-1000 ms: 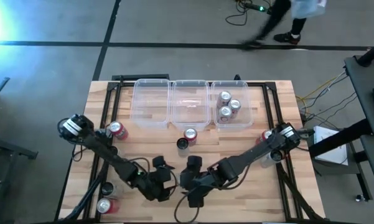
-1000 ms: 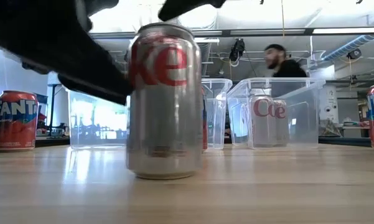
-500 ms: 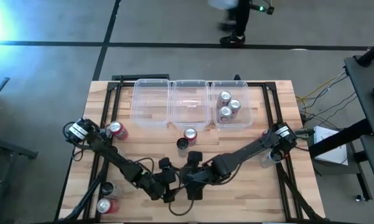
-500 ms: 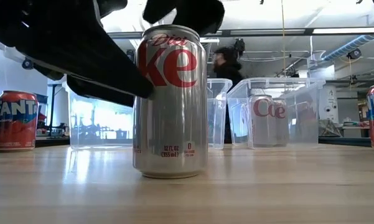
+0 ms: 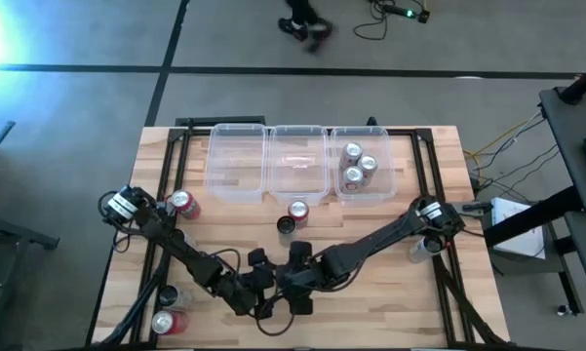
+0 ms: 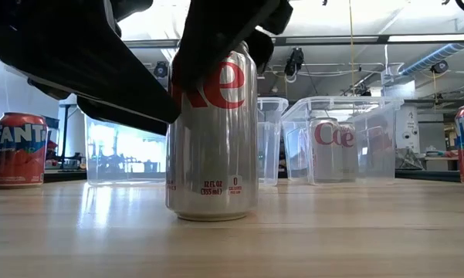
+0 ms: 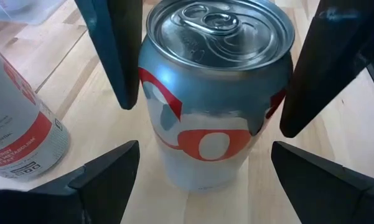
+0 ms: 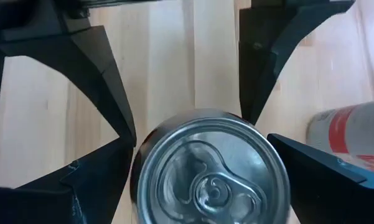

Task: Sort soda cans
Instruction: Put the red silver soda can into the right transparent bin

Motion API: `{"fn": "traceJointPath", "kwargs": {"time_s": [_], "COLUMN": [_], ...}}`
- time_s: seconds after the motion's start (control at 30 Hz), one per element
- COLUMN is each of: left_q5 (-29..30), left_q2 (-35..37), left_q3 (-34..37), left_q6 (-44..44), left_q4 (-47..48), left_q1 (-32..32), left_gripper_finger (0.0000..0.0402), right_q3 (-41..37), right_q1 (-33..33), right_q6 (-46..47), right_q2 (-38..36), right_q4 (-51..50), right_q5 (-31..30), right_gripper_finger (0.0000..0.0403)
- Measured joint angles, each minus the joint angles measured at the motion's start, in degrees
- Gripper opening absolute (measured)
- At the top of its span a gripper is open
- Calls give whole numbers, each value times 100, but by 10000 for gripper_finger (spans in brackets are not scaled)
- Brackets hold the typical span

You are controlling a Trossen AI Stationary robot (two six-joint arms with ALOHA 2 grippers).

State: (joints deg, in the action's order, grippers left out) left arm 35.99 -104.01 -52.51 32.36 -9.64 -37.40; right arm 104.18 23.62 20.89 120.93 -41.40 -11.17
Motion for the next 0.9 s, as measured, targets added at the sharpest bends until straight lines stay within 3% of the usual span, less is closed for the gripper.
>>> {"fn": "traceJointPath", "kwargs": {"time_s": [0.2,0.43,0.57,0.67,0.9], "left_q5": [-2,-117,-165,-519,-678], "left_q2": [0,36,373,726,1005], "left_q3": [0,0,0,-13,-13], "left_q6": [7,-80,-91,-87,-111], "left_q4": [2,255,834,1161,1216], "left_q1": [-17,-77,-177,-211,-312], "left_gripper_finger": [349,349,349,349,349], "right_q3": [-2,0,188,504,1047], "right_q1": [-2,-9,-24,-11,-7], "right_q6": [80,162,135,-121,-359], "right_q2": [2,0,-1,-93,-881], "right_q4": [12,16,-229,-764,-1675], "right_q5": [-1,29,224,270,4], "right_gripper_finger": [360,294,294,294,294]}}
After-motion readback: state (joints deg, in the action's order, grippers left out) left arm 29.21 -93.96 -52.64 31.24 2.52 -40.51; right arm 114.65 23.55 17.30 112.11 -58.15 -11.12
